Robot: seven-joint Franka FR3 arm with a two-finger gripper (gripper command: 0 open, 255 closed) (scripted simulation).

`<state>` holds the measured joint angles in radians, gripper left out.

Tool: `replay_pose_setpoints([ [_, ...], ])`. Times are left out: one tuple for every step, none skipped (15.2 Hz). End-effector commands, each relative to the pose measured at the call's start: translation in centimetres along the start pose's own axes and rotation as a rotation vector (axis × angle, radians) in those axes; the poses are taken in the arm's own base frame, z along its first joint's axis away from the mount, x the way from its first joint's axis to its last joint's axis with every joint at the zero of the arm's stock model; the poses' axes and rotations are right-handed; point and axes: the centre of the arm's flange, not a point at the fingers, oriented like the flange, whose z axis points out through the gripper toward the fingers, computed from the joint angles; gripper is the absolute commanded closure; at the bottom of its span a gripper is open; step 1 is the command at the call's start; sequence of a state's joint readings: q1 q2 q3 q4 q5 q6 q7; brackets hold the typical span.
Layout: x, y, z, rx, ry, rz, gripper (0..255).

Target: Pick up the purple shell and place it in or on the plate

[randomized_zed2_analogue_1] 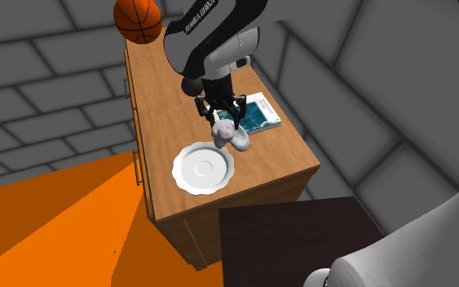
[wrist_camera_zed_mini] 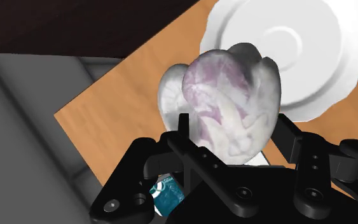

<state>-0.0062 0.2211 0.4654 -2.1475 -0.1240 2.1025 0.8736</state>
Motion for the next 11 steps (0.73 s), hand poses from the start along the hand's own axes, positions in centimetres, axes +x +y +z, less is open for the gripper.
replay_pose_setpoints([
  [-1.9,-1.9,-0.2,0.000,0.000,0.002,255],
  [-2.9,-2.8,-0.4,0.000,0.000,0.002,255],
  [-3.8,-3.7,-0.5,0.000,0.000,0.002,255],
  [-4.7,-4.7,-0.7,0.000,0.000,0.002,255],
  [-5.7,-5.6,-0.8,0.000,0.000,0.002,255],
  [-6.6,-6.5,-0.9,0.000,0.000,0.002,255],
  [-8.0,-7.9,-1.2,0.000,0.000,0.002,255],
  [-7.9,-7.9,-0.6,0.000,0.000,0.002,255],
  [-7.8,-8.0,-0.1,0.000,0.000,0.002,255],
  [-7.7,-8.1,0.4,0.000,0.000,0.002,255],
  [-7.6,-8.2,0.9,0.000,0.000,0.002,255],
])
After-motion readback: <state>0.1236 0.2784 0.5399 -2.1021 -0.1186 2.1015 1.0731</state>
